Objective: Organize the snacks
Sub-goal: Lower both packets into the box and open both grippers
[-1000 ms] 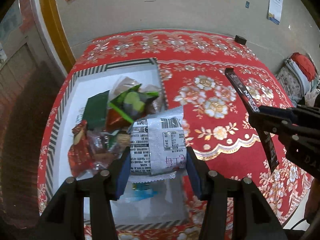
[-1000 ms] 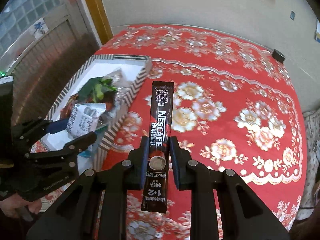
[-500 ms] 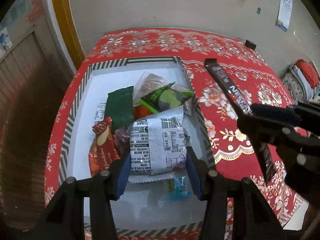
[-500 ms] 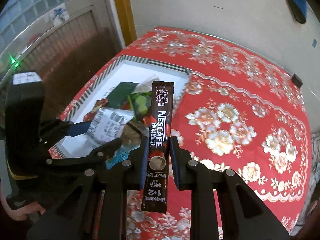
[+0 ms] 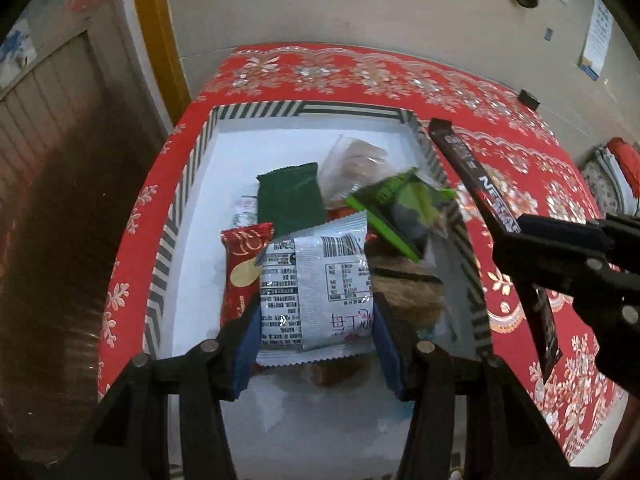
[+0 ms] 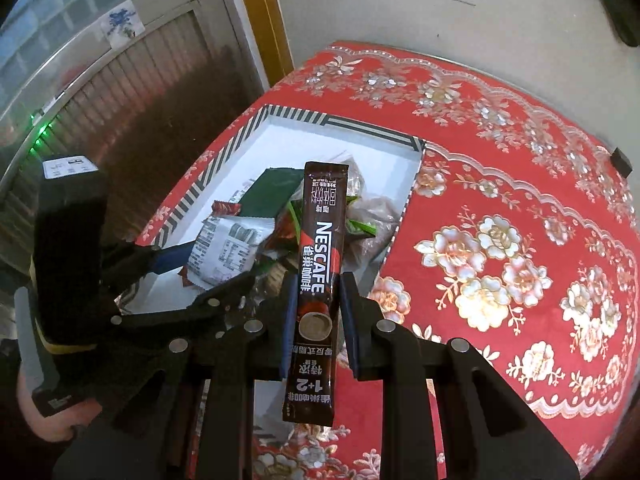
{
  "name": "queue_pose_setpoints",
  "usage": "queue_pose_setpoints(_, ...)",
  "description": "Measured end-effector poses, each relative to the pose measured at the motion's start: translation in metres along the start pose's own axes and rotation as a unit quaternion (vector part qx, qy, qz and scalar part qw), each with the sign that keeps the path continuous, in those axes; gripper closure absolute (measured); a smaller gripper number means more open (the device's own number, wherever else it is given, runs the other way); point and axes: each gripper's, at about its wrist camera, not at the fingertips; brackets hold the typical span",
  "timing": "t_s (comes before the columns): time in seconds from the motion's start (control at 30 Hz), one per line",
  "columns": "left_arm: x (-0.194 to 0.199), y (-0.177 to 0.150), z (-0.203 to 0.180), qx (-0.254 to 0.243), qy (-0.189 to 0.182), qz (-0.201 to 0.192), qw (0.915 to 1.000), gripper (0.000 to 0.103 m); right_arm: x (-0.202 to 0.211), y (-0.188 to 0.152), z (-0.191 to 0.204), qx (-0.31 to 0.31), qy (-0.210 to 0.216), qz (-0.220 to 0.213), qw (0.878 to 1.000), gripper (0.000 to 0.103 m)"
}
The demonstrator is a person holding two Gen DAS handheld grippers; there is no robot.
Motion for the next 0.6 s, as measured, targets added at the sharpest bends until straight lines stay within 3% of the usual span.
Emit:
queue_pose_setpoints(0.33, -0.010, 0.030, 0.014, 0.002, 0.003, -0.001, 1.0000, 0.048, -0.029, 0.041, 0.016, 0.013, 0.022, 0.009, 1.000, 0.083)
queue_pose_setpoints(0.6, -0.018, 0.028, 0.011, 0.001, 0.006, 0.010, 0.9999, 0.048, -0.051, 0.054, 0.018, 0.019, 0.011, 0.020, 1.000, 0.083)
Point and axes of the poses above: each gripper's, at about its wrist camera, not at the fingertips, and x roughly against the way its jaws point, z to its left, y to its top, and after that the axes turned 7 degrees about -z, right-handed
